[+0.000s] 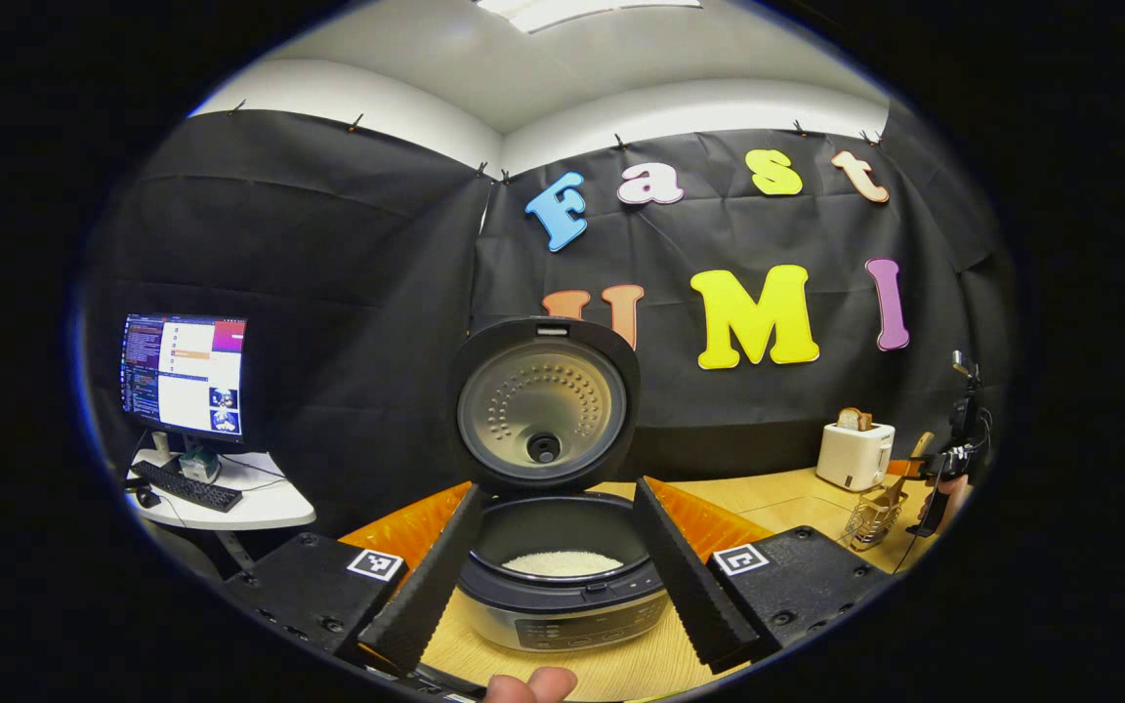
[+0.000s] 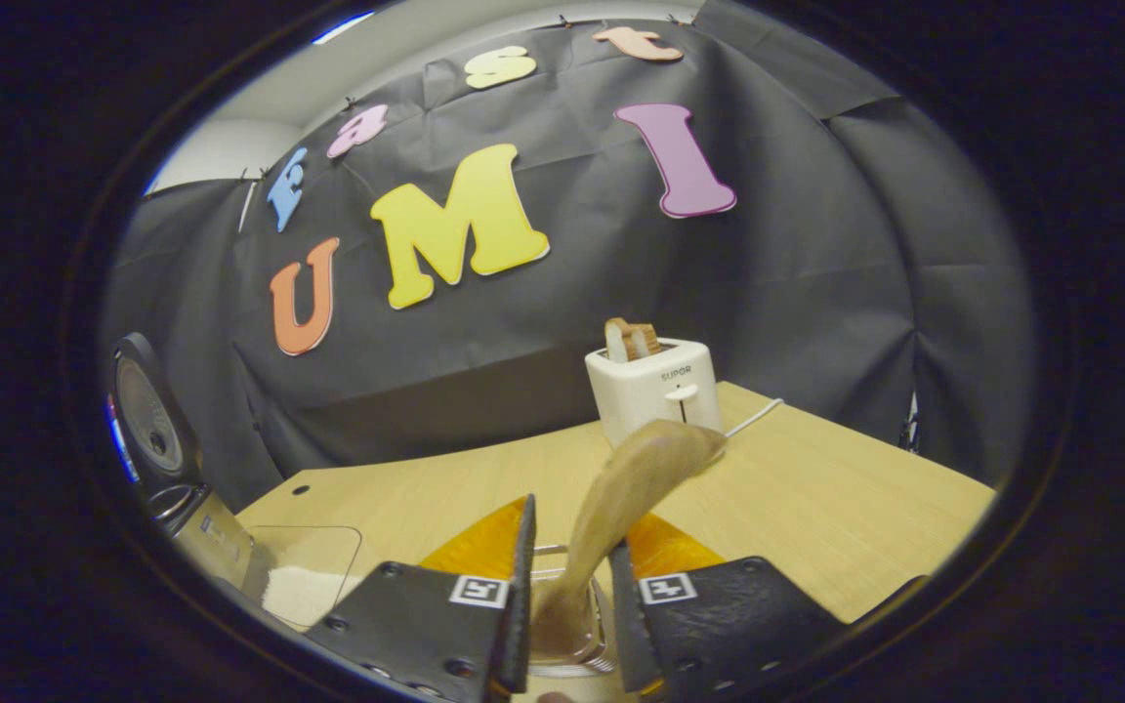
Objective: Close the left gripper, press the button to open the rice cooker; take a wooden spoon from the chopstick holder with the right hand, scoop a spoonful of rice and pour it into the rice cooker, then put the wooden spoon back into the chopstick holder.
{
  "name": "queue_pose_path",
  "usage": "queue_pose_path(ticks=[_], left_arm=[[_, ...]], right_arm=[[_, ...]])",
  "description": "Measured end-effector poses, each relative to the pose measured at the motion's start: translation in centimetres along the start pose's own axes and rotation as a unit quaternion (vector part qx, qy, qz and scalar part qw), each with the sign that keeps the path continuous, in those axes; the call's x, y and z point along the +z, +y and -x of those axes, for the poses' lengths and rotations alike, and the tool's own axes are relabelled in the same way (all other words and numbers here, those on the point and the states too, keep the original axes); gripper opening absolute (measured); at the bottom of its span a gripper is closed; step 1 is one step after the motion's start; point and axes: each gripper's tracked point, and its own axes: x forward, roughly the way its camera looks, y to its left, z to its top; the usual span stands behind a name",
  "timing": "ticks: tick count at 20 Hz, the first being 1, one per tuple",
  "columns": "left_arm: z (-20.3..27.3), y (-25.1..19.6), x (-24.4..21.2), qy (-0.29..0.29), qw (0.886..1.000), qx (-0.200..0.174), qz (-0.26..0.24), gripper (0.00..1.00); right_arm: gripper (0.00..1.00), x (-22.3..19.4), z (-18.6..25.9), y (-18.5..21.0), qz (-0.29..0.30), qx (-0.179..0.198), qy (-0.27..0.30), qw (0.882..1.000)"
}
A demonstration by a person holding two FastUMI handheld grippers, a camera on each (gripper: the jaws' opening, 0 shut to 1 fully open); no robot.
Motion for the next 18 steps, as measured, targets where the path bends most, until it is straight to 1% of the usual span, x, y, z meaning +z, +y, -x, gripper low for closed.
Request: queue_pose_path(ticks=[1, 2, 3, 4, 5, 6, 7, 8, 9, 10, 11, 12, 13, 16, 17, 18], left_arm=[[0.0, -0.1, 0.0, -0.001, 1.000, 0.001, 0.000, 0.99], [0.1, -0.2, 0.2, -0.003, 1.000, 0.003, 0.001, 0.99], [0.1, -0.2, 0.4, -0.007, 1.000, 0.007, 0.003, 0.99], [0.1, -0.1, 0.7, -0.013, 1.000, 0.015, 0.007, 0.99], [0.0, -0.3, 0.8, -0.015, 1.000, 0.015, 0.010, 0.99], [0.0, -0.7, 0.7, -0.017, 1.000, 0.012, 0.011, 0.99], [-0.1, -1.0, 0.7, -0.016, 1.000, 0.013, 0.012, 0.95], [-0.3, -1.2, 0.7, -0.013, 1.000, 0.016, 0.008, 0.99], [-0.4, -1.0, 1.0, -0.010, 1.000, 0.025, 0.004, 0.99], [-0.5, -0.4, 1.3, -0.009, 0.999, 0.040, 0.002, 0.99], [-0.8, 0.0, 1.7, -0.007, 0.999, 0.054, 0.003, 0.99], [-1.2, 0.2, 2.1, -0.004, 0.998, 0.059, 0.004, 0.99], [-1.6, 0.1, 2.8, -0.001, 0.998, 0.058, 0.003, 0.99], [-3.2, 0.1, 5.7, -0.013, 0.998, 0.065, -0.012, 0.99], [-3.7, -0.1, 6.6, -0.016, 0.998, 0.067, -0.014, 0.99], [-4.1, -0.4, 7.4, -0.022, 0.998, 0.064, -0.012, 0.99]], right_arm=[[0.43, -0.1, 0.2, -0.4, -0.003, -0.002, 0.000, 1.000], [0.43, 0.0, 0.3, -1.0, -0.006, -0.008, -0.001, 1.000], [0.48, 0.0, 0.3, -1.2, -0.009, -0.008, -0.002, 1.000], [0.57, 0.0, 0.5, -1.6, -0.011, -0.012, -0.001, 1.000], [0.75, -0.2, 0.5, -2.0, -0.015, -0.011, 0.000, 1.000], [0.86, 0.0, 0.8, -2.3, -0.021, -0.009, -0.001, 1.000], [0.82, 0.2, 1.1, -2.7, -0.025, -0.009, -0.003, 1.000], [0.86, 0.6, 1.6, -3.2, -0.028, -0.008, -0.008, 1.000], [1.00, 1.2, 2.3, -3.8, -0.028, -0.007, -0.014, 0.999], [1.00, 1.7, 3.0, -4.2, -0.024, -0.002, -0.022, 0.999], [0.94, 2.3, 4.0, -4.5, -0.015, 0.005, -0.029, 0.999], [0.96, 2.7, 4.9, -4.8, -0.007, 0.013, -0.034, 0.999], [0.98, 3.1, 5.8, -5.2, 0.003, 0.014, -0.042, 0.999], [0.98, 6.0, 7.4, -5.7, 0.037, 0.016, -0.090, 0.995], [0.98, 6.4, 6.9, -5.6, 0.048, 0.016, -0.096, 0.994], [0.94, 6.3, 6.0, -5.8, 0.057, 0.014, -0.086, 0.995]])
